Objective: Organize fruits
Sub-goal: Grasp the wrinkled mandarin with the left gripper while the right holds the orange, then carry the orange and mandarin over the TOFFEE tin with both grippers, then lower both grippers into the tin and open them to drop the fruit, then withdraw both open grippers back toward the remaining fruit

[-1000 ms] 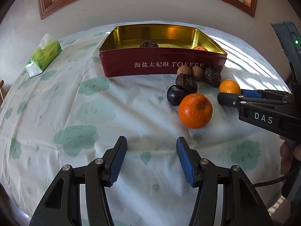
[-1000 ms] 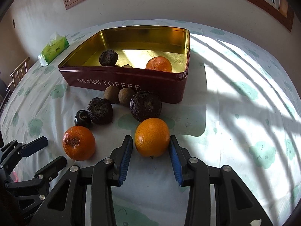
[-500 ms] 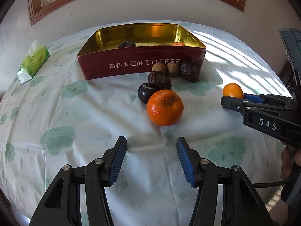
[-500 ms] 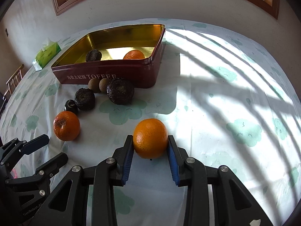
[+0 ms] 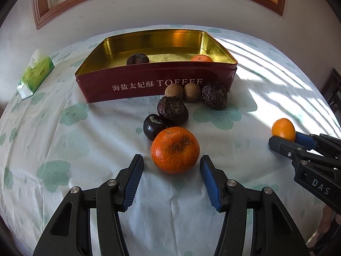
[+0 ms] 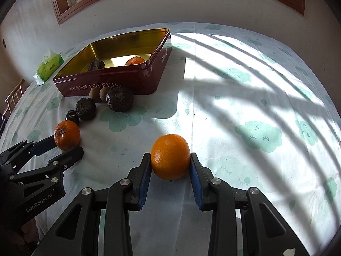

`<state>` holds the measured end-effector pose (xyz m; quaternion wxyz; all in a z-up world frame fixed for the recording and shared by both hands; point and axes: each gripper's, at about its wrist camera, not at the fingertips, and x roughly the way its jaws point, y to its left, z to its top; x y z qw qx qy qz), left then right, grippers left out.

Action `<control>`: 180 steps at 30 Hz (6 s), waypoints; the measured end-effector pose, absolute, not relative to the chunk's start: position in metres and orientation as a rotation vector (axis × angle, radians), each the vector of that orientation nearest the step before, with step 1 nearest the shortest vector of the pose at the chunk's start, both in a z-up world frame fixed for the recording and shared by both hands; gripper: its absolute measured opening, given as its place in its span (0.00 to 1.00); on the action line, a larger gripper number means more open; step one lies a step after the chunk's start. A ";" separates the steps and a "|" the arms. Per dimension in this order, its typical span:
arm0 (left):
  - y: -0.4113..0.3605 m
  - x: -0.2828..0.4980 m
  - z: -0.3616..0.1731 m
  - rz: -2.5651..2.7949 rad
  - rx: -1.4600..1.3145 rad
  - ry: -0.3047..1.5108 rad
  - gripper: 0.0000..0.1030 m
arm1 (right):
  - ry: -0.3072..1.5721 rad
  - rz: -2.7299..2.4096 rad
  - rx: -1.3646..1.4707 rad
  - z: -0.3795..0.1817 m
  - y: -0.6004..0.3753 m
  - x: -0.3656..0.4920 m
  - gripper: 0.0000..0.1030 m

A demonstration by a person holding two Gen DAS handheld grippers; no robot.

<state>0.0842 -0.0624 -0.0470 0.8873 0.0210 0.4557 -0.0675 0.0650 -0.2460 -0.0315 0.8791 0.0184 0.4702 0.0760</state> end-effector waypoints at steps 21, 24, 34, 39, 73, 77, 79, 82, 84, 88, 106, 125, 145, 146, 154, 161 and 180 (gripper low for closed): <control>-0.062 0.086 -0.046 -0.160 0.065 0.917 0.42 | 0.974 0.138 0.028 -0.032 -0.242 0.065 0.33; -0.061 0.084 -0.046 -0.154 0.060 0.920 0.41 | 0.976 0.135 0.025 -0.032 -0.242 0.066 0.33; -0.052 0.073 -0.039 -0.160 0.040 0.906 0.41 | 0.977 0.127 0.020 -0.033 -0.242 0.067 0.33; -0.043 0.070 -0.036 -0.150 0.018 0.896 0.41 | 0.980 0.121 0.018 -0.033 -0.243 0.068 0.32; -0.009 0.074 -0.028 -0.118 -0.074 0.874 0.41 | 0.984 0.144 -0.018 -0.013 -0.218 0.075 0.30; -0.003 0.076 -0.026 -0.108 -0.082 0.872 0.41 | 0.982 0.158 -0.027 -0.011 -0.212 0.078 0.30; -0.001 0.077 -0.024 -0.103 -0.086 0.867 0.41 | 0.978 0.166 -0.033 -0.008 -0.210 0.079 0.30; 0.004 0.079 -0.019 -0.094 -0.088 0.857 0.41 | 0.968 0.176 -0.042 -0.004 -0.205 0.081 0.30; 0.006 0.080 -0.015 -0.089 -0.089 0.849 0.41 | 0.959 0.184 -0.048 0.001 -0.201 0.083 0.30; 0.012 0.084 -0.009 -0.072 -0.088 0.832 0.41 | 0.939 0.206 -0.058 0.009 -0.194 0.087 0.30; 0.034 0.125 0.019 -0.021 -0.063 0.774 0.41 | 0.882 0.291 -0.100 0.028 -0.159 0.121 0.31; 0.030 0.190 0.011 -0.054 -0.052 0.789 0.41 | 0.893 0.303 -0.061 0.021 -0.145 0.172 0.31; 0.021 0.200 -0.015 -0.039 0.005 0.829 0.41 | 0.935 0.310 -0.066 0.001 -0.134 0.196 0.31; 0.021 0.201 -0.015 -0.041 -0.002 0.834 0.41 | 0.936 0.311 -0.064 0.001 -0.134 0.197 0.32; 0.020 0.201 -0.015 -0.039 0.000 0.844 0.41 | 0.934 0.309 -0.055 0.001 -0.137 0.196 0.32; 0.019 0.202 -0.015 -0.036 0.002 0.848 0.42 | 0.923 0.311 -0.048 0.006 -0.141 0.191 0.37; 0.010 0.195 -0.011 -0.033 0.026 0.840 0.62 | 0.889 0.267 0.001 0.017 -0.173 0.161 0.43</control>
